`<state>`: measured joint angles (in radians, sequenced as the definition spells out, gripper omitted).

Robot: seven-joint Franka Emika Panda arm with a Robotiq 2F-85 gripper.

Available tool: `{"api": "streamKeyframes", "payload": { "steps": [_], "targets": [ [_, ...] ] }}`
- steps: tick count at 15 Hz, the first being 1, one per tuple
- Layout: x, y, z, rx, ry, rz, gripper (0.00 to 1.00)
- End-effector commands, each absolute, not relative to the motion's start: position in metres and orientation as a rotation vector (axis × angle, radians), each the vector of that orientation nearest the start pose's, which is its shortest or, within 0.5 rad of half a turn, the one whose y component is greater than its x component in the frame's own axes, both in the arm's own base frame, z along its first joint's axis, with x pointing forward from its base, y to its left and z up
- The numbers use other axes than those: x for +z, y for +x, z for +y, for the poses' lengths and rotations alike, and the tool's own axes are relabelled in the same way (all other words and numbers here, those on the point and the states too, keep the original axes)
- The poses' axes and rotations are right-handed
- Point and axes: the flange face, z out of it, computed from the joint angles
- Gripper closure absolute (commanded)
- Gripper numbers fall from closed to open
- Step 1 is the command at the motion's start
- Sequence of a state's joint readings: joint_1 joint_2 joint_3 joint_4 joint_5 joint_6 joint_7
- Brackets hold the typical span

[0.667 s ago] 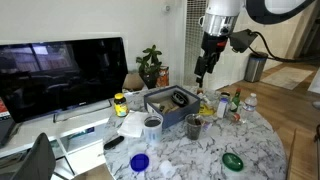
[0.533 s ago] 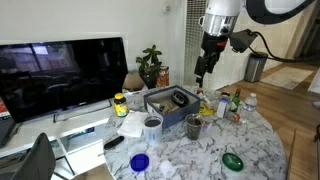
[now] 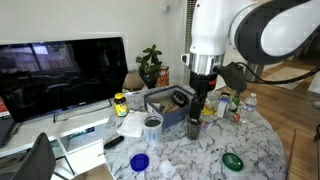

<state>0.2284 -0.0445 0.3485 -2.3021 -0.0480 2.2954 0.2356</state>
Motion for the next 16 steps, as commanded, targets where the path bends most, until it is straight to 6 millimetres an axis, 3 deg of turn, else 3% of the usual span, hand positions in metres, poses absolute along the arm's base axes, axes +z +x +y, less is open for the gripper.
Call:
{"api": "streamKeyframes", "payload": {
  "steps": [1,3,5,6,9,12,16],
  "targets": [
    [0.282,0.417,0.323,0.145,-3.033,-0.777,0.00],
    [0.235,0.407,0.338,0.277,-3.000,-0.893,0.00],
    [0.204,0.404,0.347,0.336,-2.976,-0.944,0.00],
    [0.233,0.398,0.335,0.296,-3.011,-0.882,0.00],
    [0.203,0.400,0.344,0.355,-2.983,-0.908,0.00],
    [0.204,0.406,0.346,0.343,-2.977,-0.912,0.00],
    [0.173,0.414,0.352,0.196,-2.980,-1.207,0.00]
  ]
}}
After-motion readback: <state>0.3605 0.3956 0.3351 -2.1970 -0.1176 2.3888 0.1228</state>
